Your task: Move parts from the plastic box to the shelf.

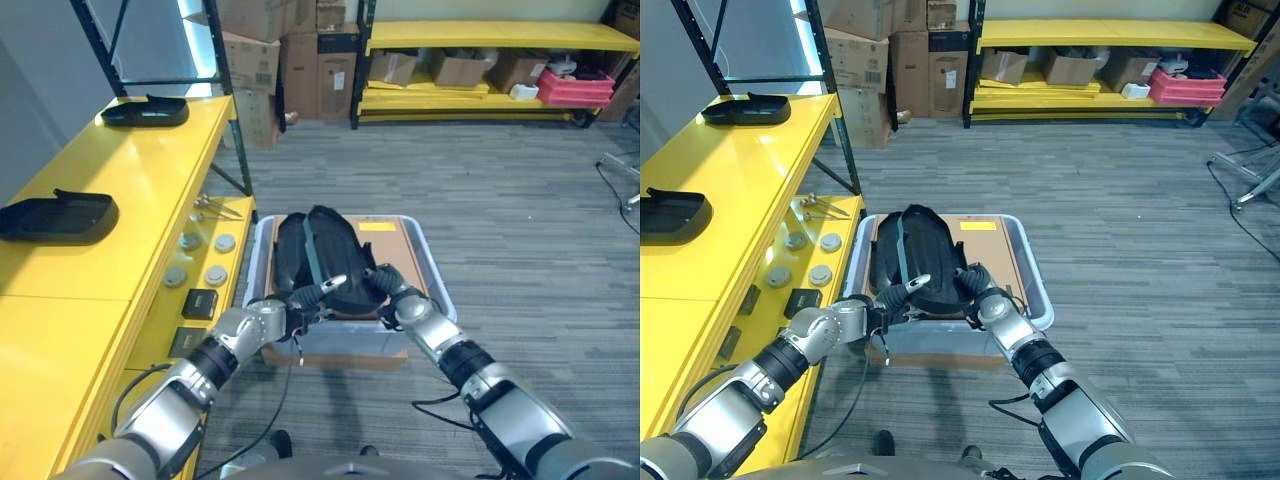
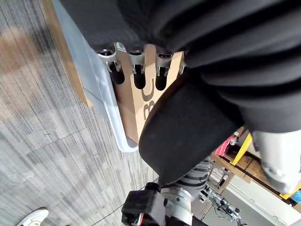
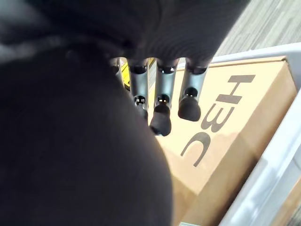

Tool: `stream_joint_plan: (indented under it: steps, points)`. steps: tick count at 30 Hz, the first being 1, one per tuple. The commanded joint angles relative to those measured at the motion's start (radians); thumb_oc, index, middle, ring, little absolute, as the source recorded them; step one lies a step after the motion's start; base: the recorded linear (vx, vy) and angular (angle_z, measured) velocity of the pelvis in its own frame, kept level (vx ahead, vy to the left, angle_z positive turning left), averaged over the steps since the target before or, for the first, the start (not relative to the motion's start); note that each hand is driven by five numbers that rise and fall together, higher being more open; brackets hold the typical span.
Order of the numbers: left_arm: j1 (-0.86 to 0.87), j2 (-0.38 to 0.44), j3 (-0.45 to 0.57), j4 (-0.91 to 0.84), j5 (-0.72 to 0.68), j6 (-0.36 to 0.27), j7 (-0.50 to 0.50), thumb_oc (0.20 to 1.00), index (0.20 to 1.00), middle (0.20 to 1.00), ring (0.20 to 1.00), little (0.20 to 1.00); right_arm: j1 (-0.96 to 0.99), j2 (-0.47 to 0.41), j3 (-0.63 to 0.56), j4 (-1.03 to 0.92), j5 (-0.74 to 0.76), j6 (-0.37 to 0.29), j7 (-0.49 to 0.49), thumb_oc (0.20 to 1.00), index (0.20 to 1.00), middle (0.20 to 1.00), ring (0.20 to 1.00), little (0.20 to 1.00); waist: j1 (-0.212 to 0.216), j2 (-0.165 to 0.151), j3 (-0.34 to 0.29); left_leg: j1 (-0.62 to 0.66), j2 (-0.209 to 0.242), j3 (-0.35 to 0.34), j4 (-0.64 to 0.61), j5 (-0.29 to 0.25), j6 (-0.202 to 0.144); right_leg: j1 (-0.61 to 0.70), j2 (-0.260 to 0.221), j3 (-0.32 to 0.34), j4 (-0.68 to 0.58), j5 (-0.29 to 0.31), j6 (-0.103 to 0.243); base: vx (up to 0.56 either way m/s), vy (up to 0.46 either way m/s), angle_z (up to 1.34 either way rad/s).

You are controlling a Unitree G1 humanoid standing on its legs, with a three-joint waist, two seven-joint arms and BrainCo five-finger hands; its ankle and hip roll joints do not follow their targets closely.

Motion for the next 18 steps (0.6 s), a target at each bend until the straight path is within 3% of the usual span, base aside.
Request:
stream_joint_plan:
  steps: [1, 5, 13, 18]
  points:
    - [-0.104, -0.105, -0.052, 0.072, 0.06, -0.066, 0.009, 1.0, 1.0, 1.0, 1.0, 1.0, -0.163, 0.075, 0.081, -0.004, -0.037, -0.043, 0.058, 0.2, 0.2, 0.2, 0.2, 0.2, 0.027, -0.018, -0.041, 0.002, 0.084, -0.036, 0.04, -0.06, -0.078, 0.019, -0.1, 0.018, -0.001, -0.015, 0.116, 0.0, 0.0, 0.0]
    - [-0.098, -0.105, -0.04, 0.073, 0.055, -0.098, 0.062, 1.0, 1.0, 1.0, 1.0, 1.0, -0.164, 0.065, 0.094, -0.015, -0.082, -0.027, 0.091, 0.2, 0.2, 0.2, 0.2, 0.2, 0.031, -0.018, -0.04, 0.005, 0.082, -0.044, 0.037, -0.059, -0.08, 0.023, -0.099, 0.014, 0.0, -0.019, 0.116, 0.0, 0.0, 0.0]
    - [-0.076, -0.093, -0.006, 0.077, 0.026, -0.1, 0.064, 1.0, 1.0, 1.0, 1.0, 1.0, -0.141, 0.038, 0.104, -0.008, -0.154, -0.043, 0.106, 0.2, 0.2, 0.2, 0.2, 0.2, 0.039, -0.015, -0.038, 0.007, 0.08, -0.056, 0.029, -0.054, -0.081, 0.027, -0.099, 0.005, 0.003, -0.02, 0.116, 0.0, 0.0, 0.0]
    - [-0.055, -0.093, 0.001, 0.096, -0.041, -0.089, 0.05, 1.0, 1.0, 1.0, 1.0, 1.0, -0.151, 0.017, 0.127, -0.015, -0.301, -0.056, 0.132, 0.2, 0.2, 0.2, 0.2, 0.2, 0.044, -0.013, -0.033, 0.003, 0.076, -0.067, 0.025, -0.049, -0.081, 0.023, -0.098, 0.001, 0.009, -0.022, 0.116, 0.0, 0.0, 0.0]
